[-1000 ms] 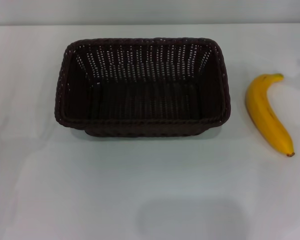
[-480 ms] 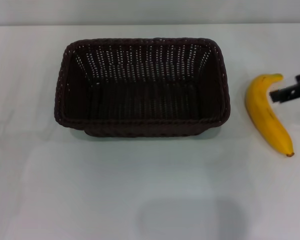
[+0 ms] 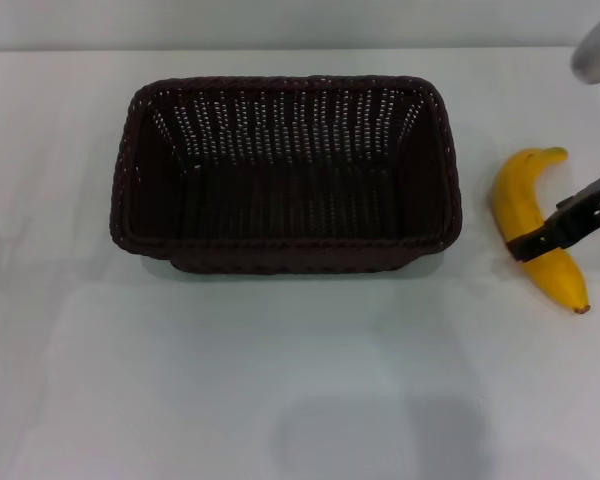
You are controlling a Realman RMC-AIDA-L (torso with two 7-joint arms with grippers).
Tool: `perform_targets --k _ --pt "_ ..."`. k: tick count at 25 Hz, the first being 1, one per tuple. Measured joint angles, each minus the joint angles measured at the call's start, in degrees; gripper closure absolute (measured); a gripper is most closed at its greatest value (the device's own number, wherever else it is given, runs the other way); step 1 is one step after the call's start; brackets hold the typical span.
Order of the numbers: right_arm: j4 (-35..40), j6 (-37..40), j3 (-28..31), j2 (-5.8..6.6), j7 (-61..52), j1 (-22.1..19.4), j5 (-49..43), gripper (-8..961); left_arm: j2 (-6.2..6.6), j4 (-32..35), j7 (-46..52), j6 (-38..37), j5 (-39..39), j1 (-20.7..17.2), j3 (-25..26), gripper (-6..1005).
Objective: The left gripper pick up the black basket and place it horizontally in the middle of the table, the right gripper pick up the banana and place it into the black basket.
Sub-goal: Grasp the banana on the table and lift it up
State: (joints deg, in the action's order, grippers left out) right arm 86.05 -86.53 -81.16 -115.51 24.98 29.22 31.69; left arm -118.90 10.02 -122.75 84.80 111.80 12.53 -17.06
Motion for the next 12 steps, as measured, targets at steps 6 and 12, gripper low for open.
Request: perform_targets --k 6,12 --pt "-4.7 3.0 -2.1 -0.07 -0.6 2.1 -0.3 226 -0.01 0.0 0.5 -0.1 -0.1 0.2 -0.1 120" --pt "-9.9 6.0 -2.9 -0.03 -0.7 4.0 -1.0 230 -0.02 0.0 0.6 -0.1 -0.1 0.2 -0.2 120"
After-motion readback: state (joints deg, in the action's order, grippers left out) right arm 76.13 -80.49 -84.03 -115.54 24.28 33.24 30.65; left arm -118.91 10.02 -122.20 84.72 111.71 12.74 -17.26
